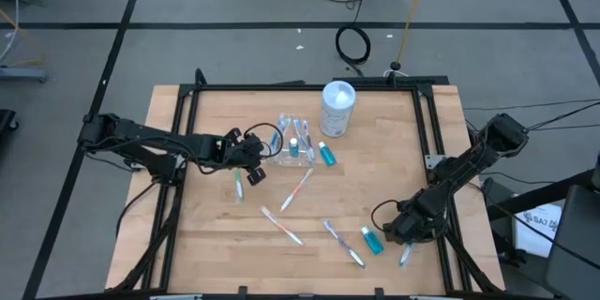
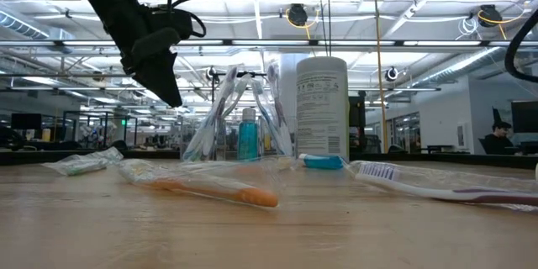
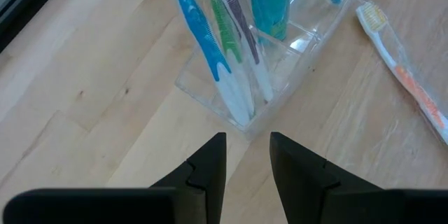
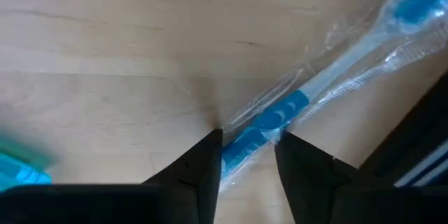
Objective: Pick & Place toothbrushing station
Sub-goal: Put the blue toothbrush into the transparent organizer
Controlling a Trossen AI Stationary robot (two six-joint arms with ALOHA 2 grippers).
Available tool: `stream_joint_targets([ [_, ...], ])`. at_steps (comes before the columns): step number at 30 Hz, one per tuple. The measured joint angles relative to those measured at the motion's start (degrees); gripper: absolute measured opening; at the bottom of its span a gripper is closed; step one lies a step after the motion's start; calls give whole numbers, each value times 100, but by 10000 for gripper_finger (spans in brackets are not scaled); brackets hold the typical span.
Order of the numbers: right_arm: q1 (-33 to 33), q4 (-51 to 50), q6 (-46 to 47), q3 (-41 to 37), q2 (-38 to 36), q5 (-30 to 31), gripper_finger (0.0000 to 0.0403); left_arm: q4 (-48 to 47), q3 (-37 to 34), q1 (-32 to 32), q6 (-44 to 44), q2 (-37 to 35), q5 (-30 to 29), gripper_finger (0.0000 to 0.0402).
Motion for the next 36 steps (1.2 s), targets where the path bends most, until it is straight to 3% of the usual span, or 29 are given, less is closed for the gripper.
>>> stream_joint_targets([
  [10, 7, 83, -427, -8, 3, 431, 26, 2, -2, 0, -26, 0, -2, 118],
  [17, -4, 90, -688, 80, -250, 856, 19, 4, -2, 0, -128, 0, -4, 118],
  [21, -20, -50, -1053, 149, -571, 1770, 26, 7, -2, 0, -177, 0, -4, 118],
  [27, -132, 8, -2448, 164, -1259, 3599, 13, 7, -2, 0, -321, 0, -4, 118],
  [31, -395, 392, -4130, 162, -1674, 5176, 17, 22, -2, 0, -328, 0, -4, 118],
  [36, -1034, 2139, -7230, 169, -1778, 6684, 17, 98, -2, -1, -326, 2, -3, 118],
])
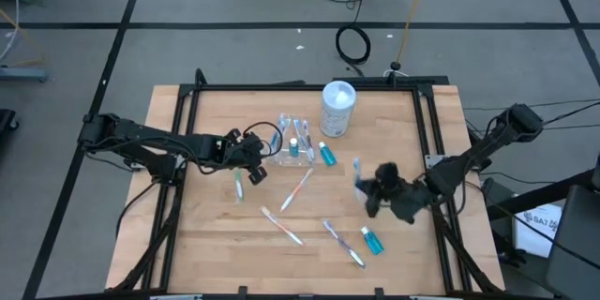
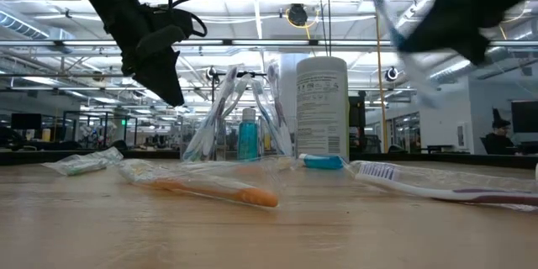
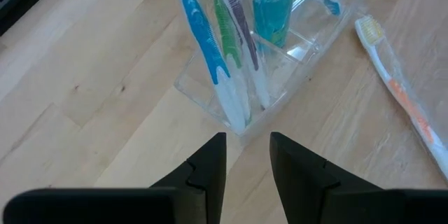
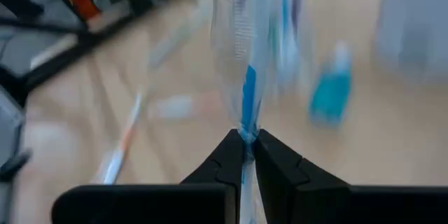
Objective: Pick & Place toothbrushing station
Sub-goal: Put the blue toothbrush into the transparent organizer
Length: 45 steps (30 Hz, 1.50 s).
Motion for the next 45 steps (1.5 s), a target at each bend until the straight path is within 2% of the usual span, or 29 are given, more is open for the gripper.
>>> stream_joint_targets([
  [2, -329, 1076, -1519, -2, 139, 409, 17, 80, 0, 1, 1, 0, -1, 118],
  [6, -1036, 3356, -4271, -2, 626, 306, 17, 76, 0, 1, 1, 0, 1, 118],
  [8, -1368, 4341, -5113, -1, 944, 65, 18, 74, 0, -5, 1, 0, 6, 118],
  [10, -1696, 5088, -5492, 0, 1291, -310, 18, 70, 0, -4, 2, 0, 50, 118],
  [15, -2354, 5778, -5230, 0, 2144, -1231, 18, 68, 0, -10, 46, 0, 139, 118],
  [22, -2879, 5884, -4857, 0, 2946, -1231, 18, 68, 0, -10, 42, 0, 139, 118],
  [27, -2991, 5837, -4636, 2, 3124, -1266, 18, 61, 0, -10, 39, 0, 139, 118],
  [33, -3078, 5297, -4234, 4, 3122, -1833, 22, 59, 0, -10, -69, 0, 142, 118],
  [40, -3100, 4949, -4218, 4, 3120, -1980, 61, -53, 0, -10, -485, 0, 163, 118],
  [45, -3102, 4960, -4408, 4, 3094, -1978, 96, -535, 0, -10, -921, 0, 249, 118],
])
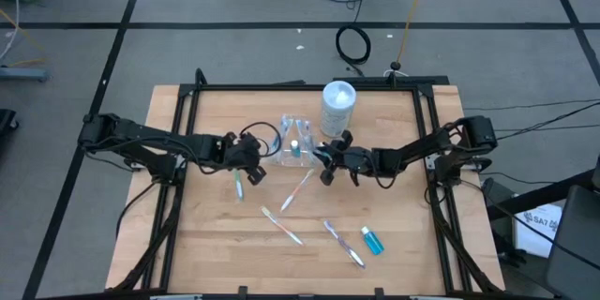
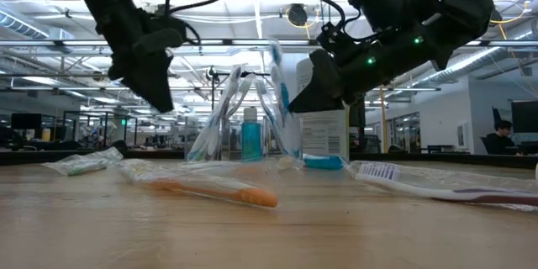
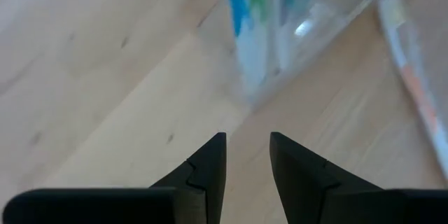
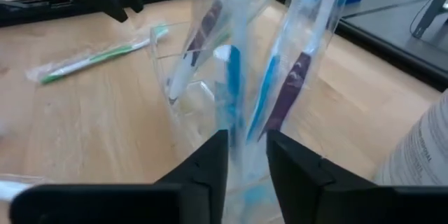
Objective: Pick & Place toothbrushing station
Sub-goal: Put the blue toothbrush into the transparent organizer, then put the green toothbrush into the transparent organizer
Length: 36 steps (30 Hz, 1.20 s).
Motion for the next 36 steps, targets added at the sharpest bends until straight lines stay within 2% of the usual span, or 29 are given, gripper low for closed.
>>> stream_joint_targets([
  [6, -53, 77, -366, 0, -395, 24, 135, -834, 0, -74, -1117, -77, -244, 118],
  [14, -109, 28, -767, 0, -1428, 4, 155, -1825, -9, -343, -2702, -195, -442, 118],
  [22, -71, 1, -1076, -7, -2114, 4, 157, -1769, -351, -559, -3909, -129, -414, 118],
  [26, -61, -12, -1102, -63, -2156, -10, 157, -1752, -543, -613, -4579, -129, -355, 118],
  [30, -139, -5, -1596, -76, -2154, -2, 157, -1541, -735, -627, -5160, -129, -267, 118],
  [36, -289, 386, -1829, -76, -2155, -2, 157, -851, -1169, -625, -5379, -129, -295, 118],
])
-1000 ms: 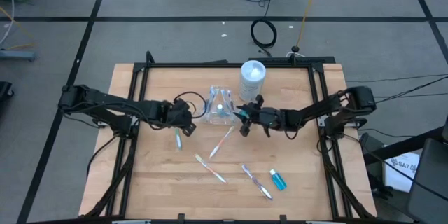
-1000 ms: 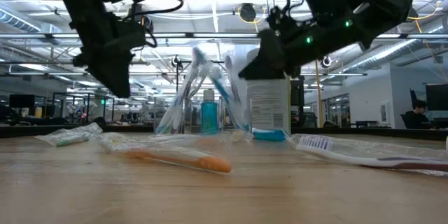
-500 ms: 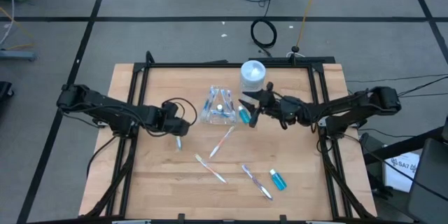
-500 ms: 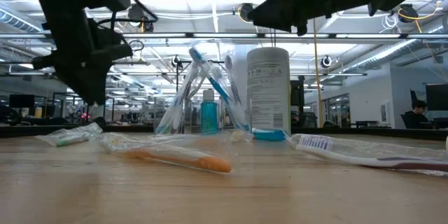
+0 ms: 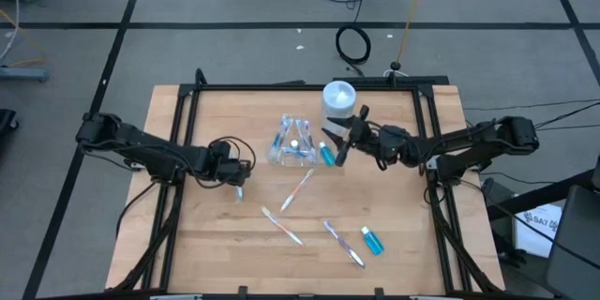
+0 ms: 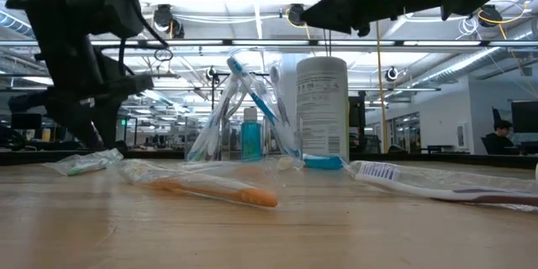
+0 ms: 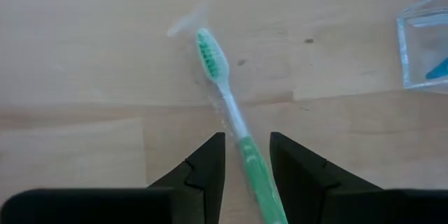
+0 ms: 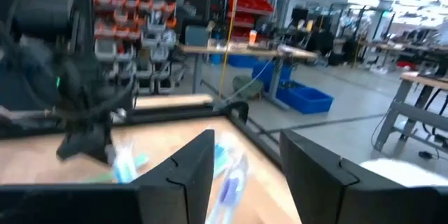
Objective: Pick & Place toothbrushing station
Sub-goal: Put the green toothbrush into the transparent organizer
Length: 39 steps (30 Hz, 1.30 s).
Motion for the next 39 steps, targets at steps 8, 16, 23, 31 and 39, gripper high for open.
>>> stream_joint_targets([
  [8, -152, 174, 0, 2, 0, 1, 157, 861, -613, 0, -152, 0, -146, 118],
  [16, -242, 167, 41, 2, 4, 2, 157, 1172, -916, -7, -280, -20, -209, 117],
  [23, -242, 167, 42, 0, 2, 0, 157, 1190, -931, -2, -232, -9, -280, 117],
  [31, -242, 165, 42, 1, 3, 0, 157, 1316, -938, 2, 104, -7, -315, 96],
  [39, -242, 99, 44, 2, 2, 0, 157, 1436, -944, 5, 244, -4, -439, 9],
])
